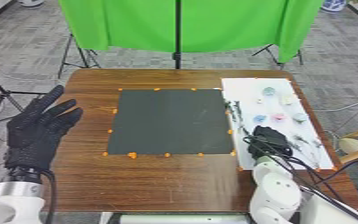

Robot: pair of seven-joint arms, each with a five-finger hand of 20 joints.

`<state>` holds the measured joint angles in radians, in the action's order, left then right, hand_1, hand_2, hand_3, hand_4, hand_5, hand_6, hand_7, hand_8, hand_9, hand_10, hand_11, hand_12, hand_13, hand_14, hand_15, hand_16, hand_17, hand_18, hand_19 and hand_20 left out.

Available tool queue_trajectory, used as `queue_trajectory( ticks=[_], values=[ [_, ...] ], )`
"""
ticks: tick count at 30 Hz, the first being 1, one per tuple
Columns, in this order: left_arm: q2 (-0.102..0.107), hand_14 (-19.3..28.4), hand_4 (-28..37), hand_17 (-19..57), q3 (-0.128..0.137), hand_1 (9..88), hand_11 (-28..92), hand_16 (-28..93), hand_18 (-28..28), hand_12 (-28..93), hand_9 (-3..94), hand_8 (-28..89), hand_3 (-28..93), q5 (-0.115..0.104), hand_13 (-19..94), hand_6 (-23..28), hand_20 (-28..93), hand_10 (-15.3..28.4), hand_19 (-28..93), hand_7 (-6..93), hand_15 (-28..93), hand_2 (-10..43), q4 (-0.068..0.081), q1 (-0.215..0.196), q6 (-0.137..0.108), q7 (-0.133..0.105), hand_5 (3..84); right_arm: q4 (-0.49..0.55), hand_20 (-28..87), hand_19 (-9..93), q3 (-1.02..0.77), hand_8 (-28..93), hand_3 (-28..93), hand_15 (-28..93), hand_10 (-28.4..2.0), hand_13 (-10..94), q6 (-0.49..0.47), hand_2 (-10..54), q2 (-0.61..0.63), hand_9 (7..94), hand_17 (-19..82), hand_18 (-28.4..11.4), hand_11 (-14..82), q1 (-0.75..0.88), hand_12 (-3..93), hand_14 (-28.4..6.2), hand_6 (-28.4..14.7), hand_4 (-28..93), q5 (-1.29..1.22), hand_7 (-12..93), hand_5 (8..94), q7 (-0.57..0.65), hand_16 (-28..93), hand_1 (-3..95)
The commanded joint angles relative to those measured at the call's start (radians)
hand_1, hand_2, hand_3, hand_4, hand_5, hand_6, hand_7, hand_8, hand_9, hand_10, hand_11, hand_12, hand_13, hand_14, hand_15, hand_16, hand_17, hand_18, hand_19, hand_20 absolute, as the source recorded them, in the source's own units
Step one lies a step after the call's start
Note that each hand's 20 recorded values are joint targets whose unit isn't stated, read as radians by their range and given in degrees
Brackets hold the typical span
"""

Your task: Arrange flowers

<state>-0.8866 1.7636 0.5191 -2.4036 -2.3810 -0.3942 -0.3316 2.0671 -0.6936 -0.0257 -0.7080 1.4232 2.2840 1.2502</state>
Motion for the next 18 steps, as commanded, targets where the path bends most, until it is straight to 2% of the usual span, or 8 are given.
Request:
queue_trajectory(
  ticks=[1, 9, 13, 18],
  values=[
    [0.007, 28.4, -26.7, -7.2, 0.001, 20.8, 31, -11, 25.3, 12, 33.9, -9, 78, -0.001, 25, 9.1, 26, 21.1, 58, 13.6, 59, 8.1, -0.004, -0.017, -0.009, -0.021, 36.5, 0.021, 27, 93, -0.042, 15, 71, 61, -9.9, 89, 0.05, -9.5, 0.013, 92.3, 48, -22.7, 32.3, 0.073, 30.1, -5.3, -3.3, -28, -0.003, 26, 84.5, -0.001, 20, 58.2],
    [0.025, 28.4, -26.7, -7.2, 0.0, 20.8, 31, -11, 25.3, 12, 33.9, -9, 78, -0.006, 25, 9.2, 26, 21.2, 58, 13.7, 59, 8.1, -0.003, -0.015, -0.013, -0.037, 36.4, 0.052, 28, 93, -0.062, 16, 72, 61, -9.8, 89, 0.1, -9.5, 0.029, 92.4, 48, -22.9, 32.6, 0.056, 30.1, -5.4, -3.5, -28, 0.031, 25, 84.9, -0.005, 20, 57.8],
    [0.024, 28.4, -26.7, -7.2, -0.002, 20.8, 31, -11, 25.2, 12, 33.9, -9, 78, -0.007, 25, 9.2, 26, 21.3, 58, 13.7, 59, 8.1, -0.001, -0.008, -0.013, -0.032, 36.5, 0.049, 29, 93, -0.1, 17, 73, 61, -9.7, 89, 0.13, -9.5, 0.03, 92.4, 49, -23.0, 33.0, 0.06, 29.9, -5.3, -3.5, -28, 0.048, 25, 85.1, -0.006, 21, 57.7],
    [0.031, 28.4, -26.7, -7.2, 0.007, 20.8, 31, -11, 25.3, 12, 33.9, -9, 78, -0.007, 25, 9.2, 26, 21.3, 58, 13.7, 59, 8.1, -0.004, -0.011, -0.016, -0.041, 36.5, 0.057, 30, 93, -0.111, 17, 73, 62, -9.5, 90, 0.144, -9.5, 0.036, 92.5, 49, -23.1, 33.5, 0.032, 29.7, -5.1, -3.6, -28, 0.053, 24, 85.5, -0.007, 21, 57.6]
  ],
)
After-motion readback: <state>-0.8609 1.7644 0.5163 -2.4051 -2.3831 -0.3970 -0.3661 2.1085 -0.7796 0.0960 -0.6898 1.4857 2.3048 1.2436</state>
